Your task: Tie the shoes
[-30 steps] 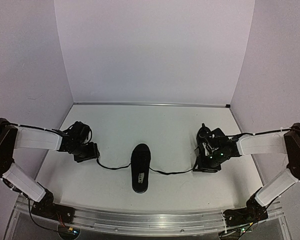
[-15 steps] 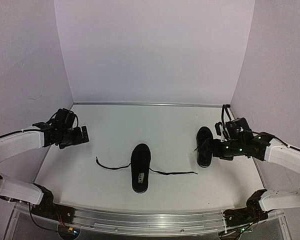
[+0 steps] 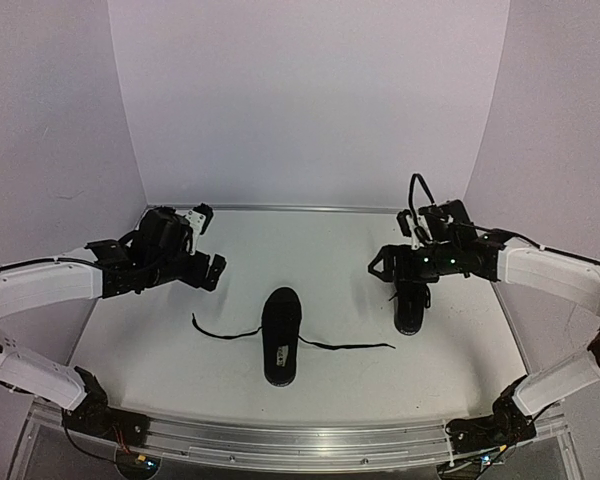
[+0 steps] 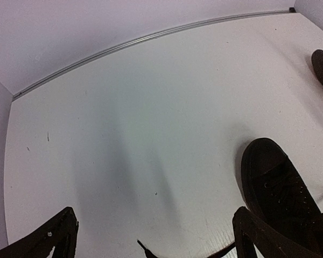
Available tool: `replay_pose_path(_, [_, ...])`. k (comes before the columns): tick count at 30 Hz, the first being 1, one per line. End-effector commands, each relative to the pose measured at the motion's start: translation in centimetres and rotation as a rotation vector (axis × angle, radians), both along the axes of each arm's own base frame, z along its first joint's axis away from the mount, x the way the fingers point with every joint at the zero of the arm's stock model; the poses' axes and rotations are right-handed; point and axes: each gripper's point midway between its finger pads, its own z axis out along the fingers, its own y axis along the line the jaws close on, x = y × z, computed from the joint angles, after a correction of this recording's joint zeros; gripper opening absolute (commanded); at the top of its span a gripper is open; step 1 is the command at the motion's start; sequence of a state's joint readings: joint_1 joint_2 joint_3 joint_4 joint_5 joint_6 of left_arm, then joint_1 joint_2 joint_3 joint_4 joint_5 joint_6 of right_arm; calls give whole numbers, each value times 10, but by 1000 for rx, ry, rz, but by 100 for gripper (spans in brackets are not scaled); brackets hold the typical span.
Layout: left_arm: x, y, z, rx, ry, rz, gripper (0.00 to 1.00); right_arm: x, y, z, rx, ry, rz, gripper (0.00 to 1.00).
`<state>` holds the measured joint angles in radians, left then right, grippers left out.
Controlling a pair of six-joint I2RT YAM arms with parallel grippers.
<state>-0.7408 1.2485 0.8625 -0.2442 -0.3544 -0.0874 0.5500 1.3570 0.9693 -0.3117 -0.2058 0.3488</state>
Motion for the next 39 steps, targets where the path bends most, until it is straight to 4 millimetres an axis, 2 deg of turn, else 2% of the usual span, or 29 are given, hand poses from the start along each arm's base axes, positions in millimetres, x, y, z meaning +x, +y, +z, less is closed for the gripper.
replay_pose_path(1, [9, -19, 55, -71, -136, -85, 100, 9, 30, 26, 106, -85, 128, 98])
replay_pose_path(3, [10, -18, 69, -83, -196, -92, 100, 15, 34, 40, 141, -133, 133, 98])
replay_pose_path(5, [12, -13, 71, -87, -214, -61, 100, 27, 33, 46, 124, -157, 91, 98])
replay_pose_path(7, [15, -11, 70, -61, -210, -57, 100, 40, 29, 45, 89, -159, 48, 98])
replay_pose_path(9, [9, -29, 55, 2, -133, -182, 100, 42, 36, 34, 55, -152, 104, 98])
replay_pose_path(11, [-4, -47, 30, 70, -24, -329, 100, 38, 46, 27, 54, -136, 179, 98])
replay_pose_path(13, [-25, -64, 0, 132, 43, -474, 100, 22, 63, 27, 108, -119, 314, 98])
replay_pose_path(15, [-44, -75, -16, 148, 65, -575, 100, 10, 71, 26, 162, -107, 379, 98])
replay_pose_path(22, [-66, -92, -61, 188, 123, -760, 99, -14, 84, -7, 238, 21, 486, 98])
replay_pose_path(26, [-68, -96, -87, 252, 147, -823, 93, -17, 81, -18, 226, 50, 471, 98])
replay_pose_path(28, [-66, -99, -92, 261, 135, -846, 89, -19, 79, -21, 220, 55, 467, 98])
replay_pose_path(33, [-63, -109, -108, 297, 116, -915, 74, -23, 74, -29, 209, 69, 459, 98])
replay_pose_path(37, [-61, -112, -126, 344, 162, -952, 60, -27, 74, -32, 211, 80, 463, 98])
replay_pose_path(39, [-61, -111, -134, 364, 188, -962, 56, -28, 73, -33, 210, 82, 464, 98])
